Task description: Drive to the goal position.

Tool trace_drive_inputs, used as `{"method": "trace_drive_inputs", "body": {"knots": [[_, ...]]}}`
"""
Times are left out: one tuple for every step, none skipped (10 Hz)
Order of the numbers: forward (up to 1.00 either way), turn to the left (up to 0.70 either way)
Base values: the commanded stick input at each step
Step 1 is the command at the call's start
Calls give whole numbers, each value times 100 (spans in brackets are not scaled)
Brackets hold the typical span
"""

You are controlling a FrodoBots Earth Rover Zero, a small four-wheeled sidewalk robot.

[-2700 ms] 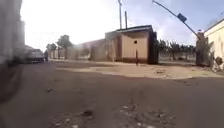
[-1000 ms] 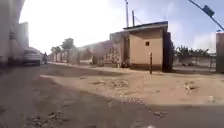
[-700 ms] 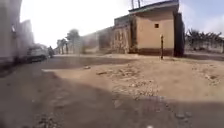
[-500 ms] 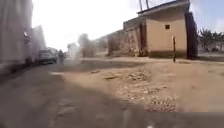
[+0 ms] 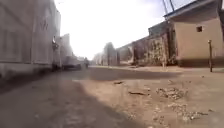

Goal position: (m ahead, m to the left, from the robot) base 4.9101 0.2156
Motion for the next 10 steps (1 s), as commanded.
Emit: {"method": "trace_drive_inputs", "body": {"knots": [[100, 0], [100, 0], [100, 0], [100, 0], [100, 0], [100, 0], [100, 0], [100, 0], [100, 0], [100, 0]]}}
